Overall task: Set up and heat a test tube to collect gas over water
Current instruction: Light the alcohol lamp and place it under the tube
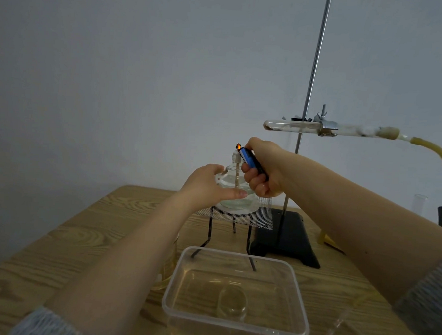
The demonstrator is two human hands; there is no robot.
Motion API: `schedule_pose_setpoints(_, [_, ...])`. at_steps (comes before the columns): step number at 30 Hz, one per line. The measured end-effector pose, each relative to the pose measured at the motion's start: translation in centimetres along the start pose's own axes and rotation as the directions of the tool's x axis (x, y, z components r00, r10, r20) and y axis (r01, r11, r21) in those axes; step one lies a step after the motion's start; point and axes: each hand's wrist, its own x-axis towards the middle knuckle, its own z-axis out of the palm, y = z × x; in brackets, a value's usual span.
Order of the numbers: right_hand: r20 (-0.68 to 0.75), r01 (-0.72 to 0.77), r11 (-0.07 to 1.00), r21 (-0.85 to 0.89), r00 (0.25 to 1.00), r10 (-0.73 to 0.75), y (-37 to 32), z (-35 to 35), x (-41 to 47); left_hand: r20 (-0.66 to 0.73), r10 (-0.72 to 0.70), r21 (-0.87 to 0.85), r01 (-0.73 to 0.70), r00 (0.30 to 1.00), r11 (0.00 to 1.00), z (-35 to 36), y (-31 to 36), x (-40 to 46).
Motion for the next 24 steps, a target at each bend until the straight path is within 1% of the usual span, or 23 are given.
schedule_pose_setpoints(24, [0.02, 0.002, 0.999, 0.042, 1.0, -0.003, 0.03, -0.11, 0.12, -0.004, 0.0, -0.009, 0.0, 1.0, 1.0, 0.0, -0.14, 0.05])
